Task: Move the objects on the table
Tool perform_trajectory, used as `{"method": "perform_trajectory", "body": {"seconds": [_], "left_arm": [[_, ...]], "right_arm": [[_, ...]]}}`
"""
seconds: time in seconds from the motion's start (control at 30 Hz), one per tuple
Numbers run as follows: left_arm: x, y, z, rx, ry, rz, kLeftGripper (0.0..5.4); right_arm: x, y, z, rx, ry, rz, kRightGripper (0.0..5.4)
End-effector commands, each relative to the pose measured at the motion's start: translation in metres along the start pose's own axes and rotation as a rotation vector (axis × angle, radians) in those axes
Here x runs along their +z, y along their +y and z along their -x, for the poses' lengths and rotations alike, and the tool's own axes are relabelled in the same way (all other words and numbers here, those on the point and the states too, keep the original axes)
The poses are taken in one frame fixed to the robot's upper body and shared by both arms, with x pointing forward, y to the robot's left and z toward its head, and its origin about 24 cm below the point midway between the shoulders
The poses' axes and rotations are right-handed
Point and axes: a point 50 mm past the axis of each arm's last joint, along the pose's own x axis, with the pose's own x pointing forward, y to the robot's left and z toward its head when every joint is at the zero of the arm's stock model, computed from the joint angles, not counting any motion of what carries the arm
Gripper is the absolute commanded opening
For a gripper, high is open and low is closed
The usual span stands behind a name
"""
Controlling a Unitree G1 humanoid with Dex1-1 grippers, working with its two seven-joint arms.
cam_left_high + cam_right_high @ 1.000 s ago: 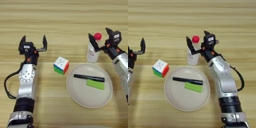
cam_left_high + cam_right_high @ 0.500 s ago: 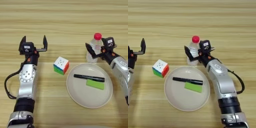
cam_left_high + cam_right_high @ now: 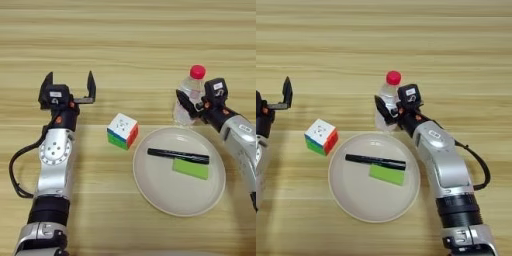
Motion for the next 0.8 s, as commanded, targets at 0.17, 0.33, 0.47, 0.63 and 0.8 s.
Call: {"method": "perform_trajectory", "body": {"seconds": [0.17, 0.33, 0.47, 0.63, 0.8], "left_arm": [[-0.001, -0.003, -0.001, -0.012, 0.006, -0.006, 5.40], [-0.002, -0.004, -0.001, -0.017, 0.006, -0.006, 5.40], [-0.001, -0.005, -0.001, -0.023, 0.004, -0.004, 5.40], [-0.001, -0.007, 0.000, -0.030, 0.003, -0.003, 5.40], [-0.003, -0.010, 0.002, -0.041, 0.008, -0.001, 5.40]], "right_arm": [[0.008, -0.004, -0.001, 0.000, -0.027, 0.020, 3.26], [0.018, -0.006, 0.000, 0.007, -0.060, 0.034, 3.25], [0.028, -0.007, 0.000, 0.020, -0.093, 0.051, 3.25], [0.042, -0.007, 0.002, 0.043, -0.136, 0.069, 3.23], [0.052, -0.005, 0.005, 0.072, -0.175, 0.091, 3.23]]}}
